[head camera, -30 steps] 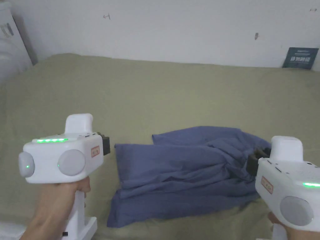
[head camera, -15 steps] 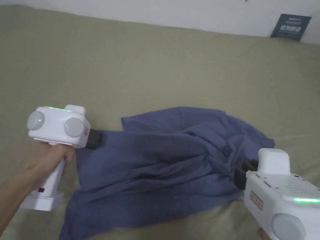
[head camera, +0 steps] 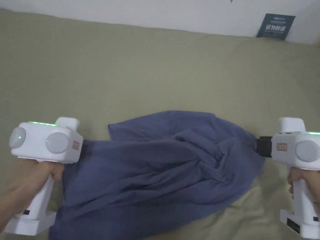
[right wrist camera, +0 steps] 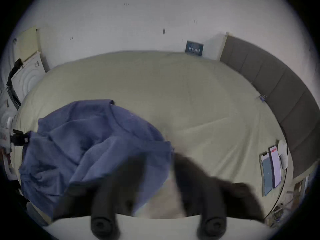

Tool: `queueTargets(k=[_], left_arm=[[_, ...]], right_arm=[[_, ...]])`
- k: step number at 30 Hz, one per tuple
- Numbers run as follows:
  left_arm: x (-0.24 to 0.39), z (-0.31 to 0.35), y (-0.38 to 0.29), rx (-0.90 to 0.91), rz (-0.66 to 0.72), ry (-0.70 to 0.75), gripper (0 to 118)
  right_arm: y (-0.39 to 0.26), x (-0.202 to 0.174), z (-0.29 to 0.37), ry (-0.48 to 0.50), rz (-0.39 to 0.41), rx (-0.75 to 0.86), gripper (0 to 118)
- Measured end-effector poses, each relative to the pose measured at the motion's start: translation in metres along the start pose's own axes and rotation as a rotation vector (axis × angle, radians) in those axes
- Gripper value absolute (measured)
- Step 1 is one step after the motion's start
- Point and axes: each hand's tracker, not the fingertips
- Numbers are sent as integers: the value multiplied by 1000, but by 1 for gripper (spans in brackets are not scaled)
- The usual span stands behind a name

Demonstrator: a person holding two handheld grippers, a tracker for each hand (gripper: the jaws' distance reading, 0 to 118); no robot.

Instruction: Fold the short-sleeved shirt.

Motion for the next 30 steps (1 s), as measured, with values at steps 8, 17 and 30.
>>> queueTargets(k=[8,17,30], left_arm=[[-5,-6,0,-4,30,7,1],[-39,89,1,111,118,75,1],[-71,327,50,492,81,257,1]], right_arm=[[-18,1,-29,-14,-11,-132,48],[-3,0,69,30,28,113,13],[75,22,269,68,-60,478,13]])
